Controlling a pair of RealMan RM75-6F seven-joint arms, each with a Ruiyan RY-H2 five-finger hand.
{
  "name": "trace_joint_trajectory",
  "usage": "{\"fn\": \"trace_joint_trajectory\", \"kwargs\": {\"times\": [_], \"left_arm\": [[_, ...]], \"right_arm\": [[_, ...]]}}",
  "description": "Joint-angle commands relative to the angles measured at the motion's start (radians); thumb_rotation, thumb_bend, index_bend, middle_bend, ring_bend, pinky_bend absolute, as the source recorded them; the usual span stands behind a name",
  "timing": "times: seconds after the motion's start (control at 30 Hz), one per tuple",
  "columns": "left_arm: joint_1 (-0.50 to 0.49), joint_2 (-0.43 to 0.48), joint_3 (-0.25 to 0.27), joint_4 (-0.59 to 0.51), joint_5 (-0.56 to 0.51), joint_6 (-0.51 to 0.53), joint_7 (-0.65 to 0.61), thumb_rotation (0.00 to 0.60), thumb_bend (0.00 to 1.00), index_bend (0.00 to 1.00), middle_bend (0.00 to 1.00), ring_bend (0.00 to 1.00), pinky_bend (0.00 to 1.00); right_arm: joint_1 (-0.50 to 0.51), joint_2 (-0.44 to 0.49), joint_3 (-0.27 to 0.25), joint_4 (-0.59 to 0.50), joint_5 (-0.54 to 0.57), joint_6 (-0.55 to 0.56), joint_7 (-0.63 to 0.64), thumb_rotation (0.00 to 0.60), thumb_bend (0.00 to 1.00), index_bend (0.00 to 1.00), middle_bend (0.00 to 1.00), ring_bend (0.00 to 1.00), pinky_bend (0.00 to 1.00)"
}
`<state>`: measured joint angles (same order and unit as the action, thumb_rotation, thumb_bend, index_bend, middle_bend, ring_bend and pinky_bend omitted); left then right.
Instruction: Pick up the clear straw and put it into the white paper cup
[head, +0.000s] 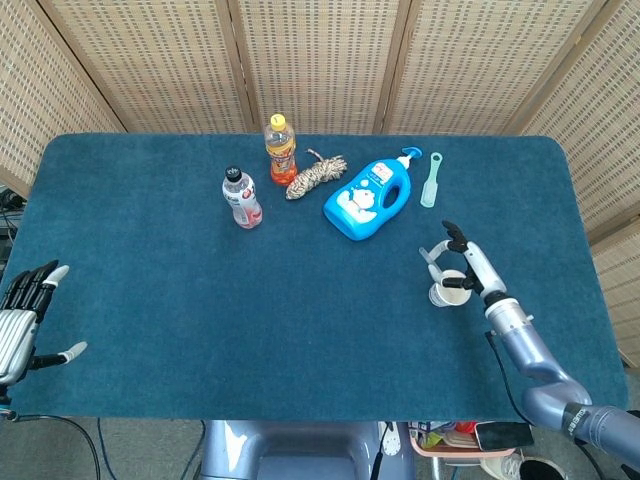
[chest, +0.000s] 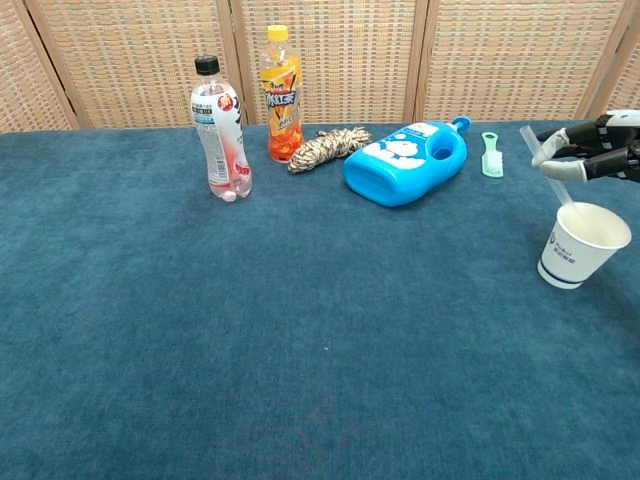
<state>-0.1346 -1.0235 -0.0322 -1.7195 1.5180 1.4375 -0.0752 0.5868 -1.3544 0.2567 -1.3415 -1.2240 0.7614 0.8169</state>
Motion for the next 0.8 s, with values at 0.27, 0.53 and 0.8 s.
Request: {"fn": "trace_joint_trajectory", "kwargs": {"times": [0.27,0.53,0.8], "left_arm": [[0.001,-0.003,0.002,-0.003,0.002,0.001,0.010,0.600,0.11,0.00,0.00,0.00,0.00],[0.002,-0.004,0.002,-0.003,0.001,0.002,0.011,0.600,0.11,0.00,0.00,0.00,0.00],[0.002,-0.003,0.002,-0.004,0.003,0.003,0.010,0.600,0.12,0.00,0.00,0.00,0.00]], "right_arm": [[-0.007,0.000,-0.008,0.012,-0.046,0.007,0.036,0.600,0.48,0.63,0.01,0.00,0.00],[-0.007,-0.001,-0.014,0.026,-0.070,0.009,0.064,0.600,0.32,0.55,0.00,0.00,0.00],[-0.014,0.003,-0.023,0.030,-0.096,0.028,0.087,0.600,0.25,0.48,0.00,0.00,0.00]]}}
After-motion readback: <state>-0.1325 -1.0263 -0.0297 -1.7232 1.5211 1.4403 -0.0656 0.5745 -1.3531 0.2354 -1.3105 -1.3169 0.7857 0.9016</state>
